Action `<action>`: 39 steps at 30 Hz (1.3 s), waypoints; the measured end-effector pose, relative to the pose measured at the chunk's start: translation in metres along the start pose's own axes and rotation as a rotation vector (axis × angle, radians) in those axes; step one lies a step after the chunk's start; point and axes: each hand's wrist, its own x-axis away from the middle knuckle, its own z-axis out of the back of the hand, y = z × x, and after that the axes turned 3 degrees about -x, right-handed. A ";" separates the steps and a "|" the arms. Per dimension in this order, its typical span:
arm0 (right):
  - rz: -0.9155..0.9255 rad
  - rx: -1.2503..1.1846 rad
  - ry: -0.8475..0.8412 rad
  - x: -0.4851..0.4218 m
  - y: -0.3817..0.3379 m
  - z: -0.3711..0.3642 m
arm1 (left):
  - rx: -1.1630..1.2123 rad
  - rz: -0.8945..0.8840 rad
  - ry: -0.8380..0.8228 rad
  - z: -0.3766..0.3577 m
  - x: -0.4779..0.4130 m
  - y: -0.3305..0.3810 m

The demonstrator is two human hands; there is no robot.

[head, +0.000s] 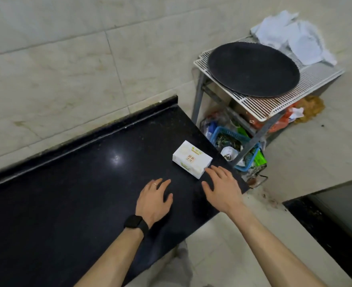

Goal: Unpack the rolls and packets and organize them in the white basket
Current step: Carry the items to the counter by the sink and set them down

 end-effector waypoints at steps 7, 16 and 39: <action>0.027 0.098 -0.170 -0.067 0.010 -0.031 | -0.006 0.212 -0.208 -0.057 -0.014 -0.006; 0.053 -0.239 -0.176 -0.097 0.032 -0.070 | -0.066 0.325 -0.152 -0.085 -0.012 0.000; 0.876 -0.275 -0.729 0.018 -0.148 -0.058 | 0.216 1.303 0.317 -0.014 0.246 -0.016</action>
